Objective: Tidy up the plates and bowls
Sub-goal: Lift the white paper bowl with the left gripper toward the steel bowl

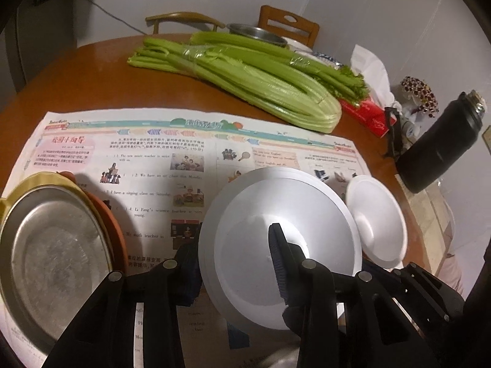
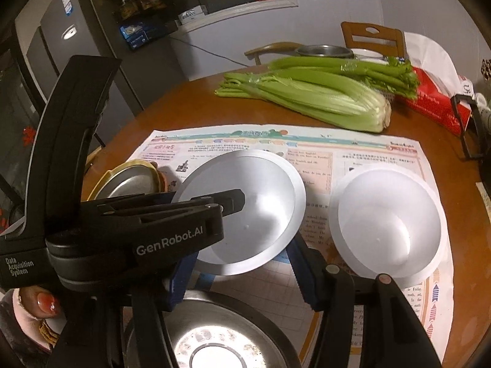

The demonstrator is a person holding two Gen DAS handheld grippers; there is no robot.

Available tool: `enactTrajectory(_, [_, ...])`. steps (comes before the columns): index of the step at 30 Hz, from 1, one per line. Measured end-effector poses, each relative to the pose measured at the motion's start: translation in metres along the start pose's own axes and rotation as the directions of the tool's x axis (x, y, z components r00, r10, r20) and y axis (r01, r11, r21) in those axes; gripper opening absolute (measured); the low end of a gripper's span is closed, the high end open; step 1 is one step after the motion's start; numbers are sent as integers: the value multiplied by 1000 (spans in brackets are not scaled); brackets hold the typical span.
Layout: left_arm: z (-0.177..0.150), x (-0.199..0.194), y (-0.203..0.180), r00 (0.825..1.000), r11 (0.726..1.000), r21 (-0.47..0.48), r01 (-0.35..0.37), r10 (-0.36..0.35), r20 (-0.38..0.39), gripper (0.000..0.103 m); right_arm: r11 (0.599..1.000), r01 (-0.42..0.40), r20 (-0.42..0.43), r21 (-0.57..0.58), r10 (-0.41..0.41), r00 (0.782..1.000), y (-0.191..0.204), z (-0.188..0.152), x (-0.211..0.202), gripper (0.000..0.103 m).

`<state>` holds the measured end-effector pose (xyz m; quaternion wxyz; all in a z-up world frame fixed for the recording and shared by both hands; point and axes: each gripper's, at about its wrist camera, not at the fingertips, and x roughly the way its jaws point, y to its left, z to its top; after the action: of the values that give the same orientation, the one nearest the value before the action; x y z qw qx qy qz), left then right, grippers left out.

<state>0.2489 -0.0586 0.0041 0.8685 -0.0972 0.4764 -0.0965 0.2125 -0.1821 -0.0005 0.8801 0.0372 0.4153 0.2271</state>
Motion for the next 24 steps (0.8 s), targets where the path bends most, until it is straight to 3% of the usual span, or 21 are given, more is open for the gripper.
enactTrajectory(24, [-23,-87,-35,993,999,47,-19,13,120,40,998,-25,109,-50,30,994,21,-11,-73,59])
